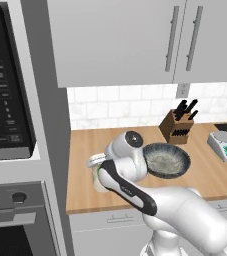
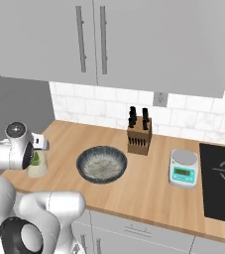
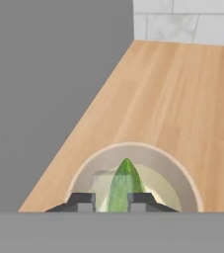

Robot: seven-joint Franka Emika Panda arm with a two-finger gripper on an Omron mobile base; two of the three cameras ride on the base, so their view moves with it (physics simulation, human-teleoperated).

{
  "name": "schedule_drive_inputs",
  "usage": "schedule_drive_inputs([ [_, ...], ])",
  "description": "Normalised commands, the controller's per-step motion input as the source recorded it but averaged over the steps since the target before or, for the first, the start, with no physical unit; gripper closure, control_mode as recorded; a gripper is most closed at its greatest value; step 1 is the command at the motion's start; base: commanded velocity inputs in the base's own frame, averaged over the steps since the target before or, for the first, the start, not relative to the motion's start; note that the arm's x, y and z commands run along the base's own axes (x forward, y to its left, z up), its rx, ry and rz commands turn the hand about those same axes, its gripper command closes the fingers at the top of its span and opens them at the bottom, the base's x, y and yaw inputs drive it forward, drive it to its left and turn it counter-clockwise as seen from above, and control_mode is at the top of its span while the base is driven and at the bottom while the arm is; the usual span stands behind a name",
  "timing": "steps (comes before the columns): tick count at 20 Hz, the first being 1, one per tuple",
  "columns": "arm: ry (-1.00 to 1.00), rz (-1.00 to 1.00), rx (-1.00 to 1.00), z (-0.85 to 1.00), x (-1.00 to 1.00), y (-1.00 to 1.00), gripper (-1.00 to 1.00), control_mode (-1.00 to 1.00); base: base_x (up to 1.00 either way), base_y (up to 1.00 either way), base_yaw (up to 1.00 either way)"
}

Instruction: Grab a lemon wedge from the fridge and one ice cube from the ice bowl, and put them in the glass of lemonade.

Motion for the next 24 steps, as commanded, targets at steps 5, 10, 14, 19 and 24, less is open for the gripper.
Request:
schedule_drive_inputs([
  [5,0.00,0.00,0.00,0.00,0.00,0.00,1.00,-1.00,0.00,0.00,0.00],
  [10,0.00,0.00,0.00,0.00,0.02,-0.02,1.00,-1.00,0.00,0.00,0.00],
  [14,0.00,0.00,0.00,-0.04,0.07,-0.01,1.00,-1.00,0.00,0.00,0.00],
  [19,0.01,0.00,0.00,-0.26,0.03,-0.21,1.00,-1.00,0.00,0.00,0.00],
  [24,0.10,0.00,0.00,-0.17,0.00,-0.12,1.00,-1.00,0.00,0.00,0.00],
])
